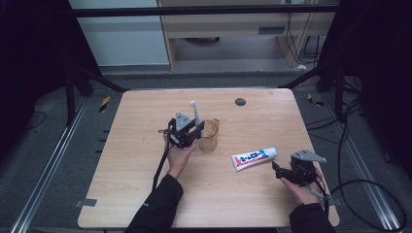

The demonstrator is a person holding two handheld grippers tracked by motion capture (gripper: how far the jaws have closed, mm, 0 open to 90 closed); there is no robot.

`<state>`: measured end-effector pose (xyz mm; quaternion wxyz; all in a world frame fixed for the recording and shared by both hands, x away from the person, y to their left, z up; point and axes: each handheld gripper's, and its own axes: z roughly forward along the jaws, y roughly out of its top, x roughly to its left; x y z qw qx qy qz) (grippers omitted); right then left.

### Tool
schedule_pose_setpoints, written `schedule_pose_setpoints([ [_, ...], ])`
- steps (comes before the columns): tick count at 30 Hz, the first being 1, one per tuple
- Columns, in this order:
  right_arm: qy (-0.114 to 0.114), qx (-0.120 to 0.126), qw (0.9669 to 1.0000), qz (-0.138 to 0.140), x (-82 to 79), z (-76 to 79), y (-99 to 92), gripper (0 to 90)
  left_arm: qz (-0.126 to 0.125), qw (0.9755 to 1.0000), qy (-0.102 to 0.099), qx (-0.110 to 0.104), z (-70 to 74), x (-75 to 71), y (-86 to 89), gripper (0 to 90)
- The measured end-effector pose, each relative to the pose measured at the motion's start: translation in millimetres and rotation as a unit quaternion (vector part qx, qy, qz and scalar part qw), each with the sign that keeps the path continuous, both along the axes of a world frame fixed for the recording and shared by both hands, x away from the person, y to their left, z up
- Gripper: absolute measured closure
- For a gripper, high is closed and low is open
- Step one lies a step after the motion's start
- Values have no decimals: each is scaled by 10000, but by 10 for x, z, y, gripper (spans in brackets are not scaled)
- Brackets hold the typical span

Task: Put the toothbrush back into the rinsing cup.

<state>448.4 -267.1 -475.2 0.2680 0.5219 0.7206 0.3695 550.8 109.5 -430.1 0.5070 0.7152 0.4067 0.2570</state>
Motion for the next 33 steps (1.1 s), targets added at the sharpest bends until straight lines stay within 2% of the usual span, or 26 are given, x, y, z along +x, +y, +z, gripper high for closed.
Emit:
schedule_pose_setpoints([
  [2, 69, 27, 10000, -5, 13, -15, 9, 216, 5, 10000, 9, 70, 16, -18, 1, 661],
  [4, 30, 10, 10000, 24, 6, -5, 20, 216, -27, 9999, -46, 153, 10, -21, -1, 658],
  [7, -1, -4, 10000, 19, 5, 2, 20, 217, -21, 10000, 0, 68, -2, -2, 7, 649],
  [8, 56, 26, 10000, 0, 12, -7, 17, 215, -23, 9999, 13, 108, -8, -2, 2, 635],
  [10, 76, -64, 9999, -15, 20, -19, 11, 215, -43, 9999, -16, 157, -26, -18, 5, 612],
  [12, 38, -15, 10000, -15, 8, -9, 3, 215, -46, 9998, 21, 203, -39, -23, 5, 613],
  [16, 18, -11, 10000, -30, 3, 2, 1, 214, -27, 9998, 22, 180, -49, -37, -10, 581],
  [20, 33, -76, 10000, 5, 9, -6, 19, 213, -89, 9996, 3, 258, -35, -68, -27, 560],
  [24, -3, -9, 10000, -29, -5, 17, 17, 212, -124, 9997, 45, 229, -30, -102, -11, 541],
  [30, -50, -12, 10000, -23, -8, 36, 13, 211, -206, 9994, -40, 291, 16, -183, 14, 534],
  [33, -77, -32, 10000, -40, -14, 49, 0, 212, -287, 9983, -97, 492, 60, -256, 25, 519],
])
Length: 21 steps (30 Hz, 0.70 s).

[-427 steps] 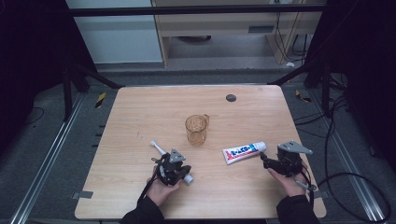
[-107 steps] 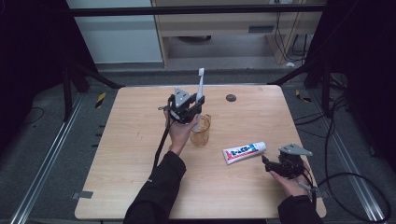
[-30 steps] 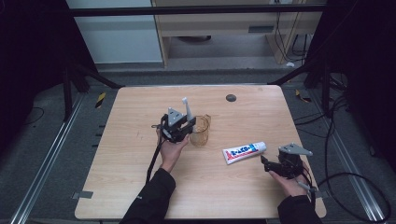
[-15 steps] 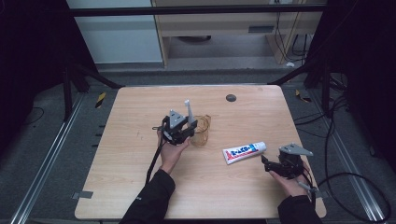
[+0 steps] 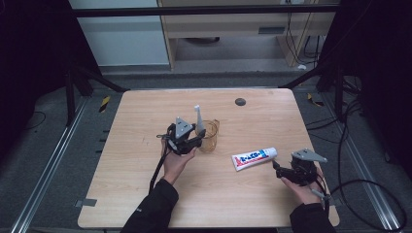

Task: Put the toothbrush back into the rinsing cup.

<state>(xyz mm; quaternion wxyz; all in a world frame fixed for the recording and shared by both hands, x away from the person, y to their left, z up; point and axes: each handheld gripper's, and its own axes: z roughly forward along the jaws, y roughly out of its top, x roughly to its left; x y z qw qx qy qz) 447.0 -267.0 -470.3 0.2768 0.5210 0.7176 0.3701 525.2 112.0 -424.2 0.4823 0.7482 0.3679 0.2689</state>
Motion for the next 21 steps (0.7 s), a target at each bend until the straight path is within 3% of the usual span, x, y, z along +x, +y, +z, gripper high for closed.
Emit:
schedule_pose_setpoints([
  [9, -103, 117, 9999, -29, -19, 48, -19, 230, -57, 9996, 33, 258, 110, -208, 235, 488],
  [12, -113, 239, 9996, -12, -13, 55, -25, 246, -17, 9997, 93, 217, 136, -262, 343, 479],
  [15, -77, 147, 9999, 41, -5, 71, -25, 259, -6, 9997, 43, 225, 138, -353, 467, 469],
  [21, -63, 191, 9998, 28, -3, 95, -96, 316, 182, 9993, 240, 203, 49, -519, 796, 461],
])
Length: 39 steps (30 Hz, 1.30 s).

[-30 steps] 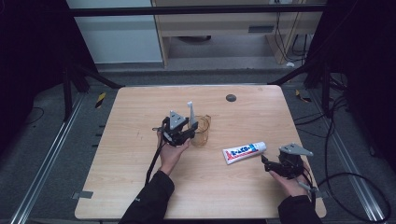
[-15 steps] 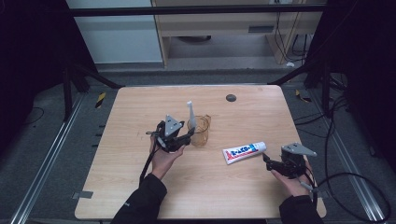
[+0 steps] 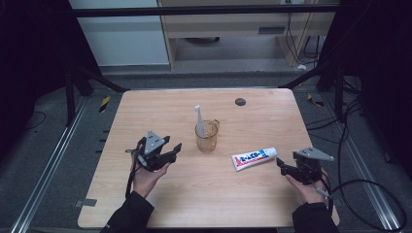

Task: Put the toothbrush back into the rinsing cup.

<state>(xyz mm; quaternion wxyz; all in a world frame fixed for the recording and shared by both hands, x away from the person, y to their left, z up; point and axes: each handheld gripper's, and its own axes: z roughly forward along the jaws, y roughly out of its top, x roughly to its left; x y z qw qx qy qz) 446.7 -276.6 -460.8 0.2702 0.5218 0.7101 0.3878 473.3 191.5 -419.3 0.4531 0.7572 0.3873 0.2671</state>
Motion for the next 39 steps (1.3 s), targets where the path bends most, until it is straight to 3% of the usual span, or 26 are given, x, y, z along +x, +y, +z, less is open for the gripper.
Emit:
schedule_pose_setpoints([
  [7, 86, 32, 9998, 155, 33, 22, 32, 380, 266, 9991, 308, 146, -158, -70, 239, 461],
  [10, 98, 73, 9997, 199, 53, 28, 52, 408, 284, 9989, 368, 85, -195, -113, 312, 462],
  [18, 149, 105, 9994, 288, 133, 69, 138, 464, 400, 9977, 509, 214, -255, -183, 445, 487],
  [27, 140, 113, 9994, 301, 227, 115, 207, 522, 536, 9957, 721, 230, -306, -273, 623, 618],
  [39, 50, 80, 9998, 187, 490, 185, 405, 749, 786, 9932, 843, 191, -391, -249, 711, 634],
])
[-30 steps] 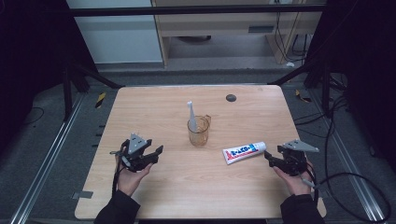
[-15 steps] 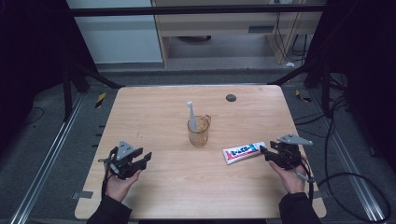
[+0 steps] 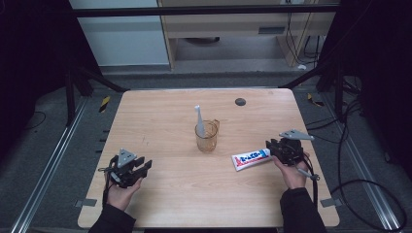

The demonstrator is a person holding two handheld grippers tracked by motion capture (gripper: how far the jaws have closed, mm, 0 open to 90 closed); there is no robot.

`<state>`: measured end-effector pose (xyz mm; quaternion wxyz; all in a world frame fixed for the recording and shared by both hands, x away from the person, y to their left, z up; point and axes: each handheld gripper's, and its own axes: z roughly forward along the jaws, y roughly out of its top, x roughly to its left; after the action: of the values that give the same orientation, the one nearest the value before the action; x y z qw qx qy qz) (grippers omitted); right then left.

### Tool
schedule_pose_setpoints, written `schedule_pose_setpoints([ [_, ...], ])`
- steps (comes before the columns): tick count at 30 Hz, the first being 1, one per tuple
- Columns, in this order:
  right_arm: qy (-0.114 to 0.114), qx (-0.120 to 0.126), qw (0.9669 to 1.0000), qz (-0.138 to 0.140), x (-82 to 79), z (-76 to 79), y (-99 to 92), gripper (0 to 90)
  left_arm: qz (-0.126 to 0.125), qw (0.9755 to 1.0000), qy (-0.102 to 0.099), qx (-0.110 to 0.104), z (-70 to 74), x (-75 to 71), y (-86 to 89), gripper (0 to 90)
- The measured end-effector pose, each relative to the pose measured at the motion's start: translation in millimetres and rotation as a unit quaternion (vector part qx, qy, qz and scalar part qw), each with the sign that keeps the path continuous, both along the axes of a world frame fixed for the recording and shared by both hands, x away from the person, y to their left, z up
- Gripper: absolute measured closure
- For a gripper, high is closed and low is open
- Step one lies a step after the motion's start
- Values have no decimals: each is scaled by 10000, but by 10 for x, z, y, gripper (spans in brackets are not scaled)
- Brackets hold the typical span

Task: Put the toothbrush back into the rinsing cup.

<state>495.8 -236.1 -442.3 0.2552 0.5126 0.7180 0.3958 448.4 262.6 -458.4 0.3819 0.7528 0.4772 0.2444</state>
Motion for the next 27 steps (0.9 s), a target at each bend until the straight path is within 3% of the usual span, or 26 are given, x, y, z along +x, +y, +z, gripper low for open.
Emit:
schedule_pose_setpoints([
  [11, -28, -73, 9998, -188, 233, -44, 44, 896, -37, 10000, -14, 85, -25, 10, 2, 625],
  [17, 32, -173, 9997, -175, 307, -73, 32, 900, 10, 9999, -70, 141, -24, 27, 19, 611],
  [27, 389, -357, 9985, -173, 401, -210, -12, 900, 90, 9998, -41, 148, -47, 54, 47, 602],
])
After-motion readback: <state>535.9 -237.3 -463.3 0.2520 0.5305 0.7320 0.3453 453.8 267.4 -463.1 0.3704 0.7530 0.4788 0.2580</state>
